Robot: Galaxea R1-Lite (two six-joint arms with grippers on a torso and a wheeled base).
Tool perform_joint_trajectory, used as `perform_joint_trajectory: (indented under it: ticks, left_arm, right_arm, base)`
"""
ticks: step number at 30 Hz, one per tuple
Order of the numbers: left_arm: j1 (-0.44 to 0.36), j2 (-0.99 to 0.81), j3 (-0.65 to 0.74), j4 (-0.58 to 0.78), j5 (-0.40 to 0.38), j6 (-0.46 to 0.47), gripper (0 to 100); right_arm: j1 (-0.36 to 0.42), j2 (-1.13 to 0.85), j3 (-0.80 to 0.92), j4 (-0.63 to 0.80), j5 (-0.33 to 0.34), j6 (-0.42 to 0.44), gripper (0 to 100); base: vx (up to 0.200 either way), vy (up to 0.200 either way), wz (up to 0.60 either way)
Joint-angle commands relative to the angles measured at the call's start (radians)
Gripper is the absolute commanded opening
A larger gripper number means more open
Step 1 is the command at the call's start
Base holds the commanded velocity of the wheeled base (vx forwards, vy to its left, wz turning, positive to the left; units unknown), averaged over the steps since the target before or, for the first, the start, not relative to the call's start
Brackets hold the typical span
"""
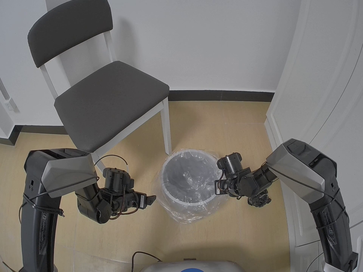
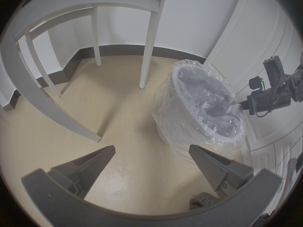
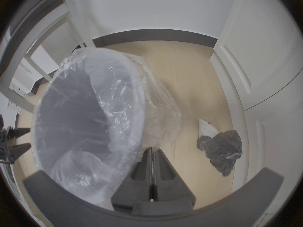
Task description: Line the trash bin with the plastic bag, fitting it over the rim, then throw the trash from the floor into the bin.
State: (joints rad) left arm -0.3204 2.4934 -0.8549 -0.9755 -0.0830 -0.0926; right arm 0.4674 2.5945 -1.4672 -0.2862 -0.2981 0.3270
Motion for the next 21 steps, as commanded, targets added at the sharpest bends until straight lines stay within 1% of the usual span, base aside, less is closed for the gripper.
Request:
perform_joint_trajectory:
  ticks: [1, 6, 15, 16, 21]
  left_arm:
    - [0.000, 0.004, -0.003, 0.000, 0.000, -0.001, 100]
    - [0.000, 0.009, -0.003, -0.002, 0.000, -0.001, 100]
    - [0.000, 0.009, 0.000, -0.022, 0.000, -0.001, 100]
    - [0.000, 0.009, 0.002, -0.022, 0.000, -0.001, 100]
    - [0.000, 0.009, 0.004, -0.022, 0.000, -0.001, 100]
  right_arm:
    - [-0.026, 0.050, -0.062, 0.004, 0.000, -0.003, 0]
    - [-0.049, 0.065, -0.104, 0.005, 0.000, -0.008, 0]
    - [-0.072, 0.041, -0.091, 0.005, 0.007, -0.009, 0]
    - [-0.073, 0.041, -0.091, 0.005, 0.013, -0.009, 100]
    - [-0.075, 0.033, -0.090, -0.004, 0.016, 0.004, 100]
  base:
    - [0.000, 0.000, 0.00]
    - [0.000, 0.000, 0.00]
    - [0.000, 0.000, 0.00]
    - [0.000, 0.000, 0.00]
    - [0.000, 0.000, 0.00]
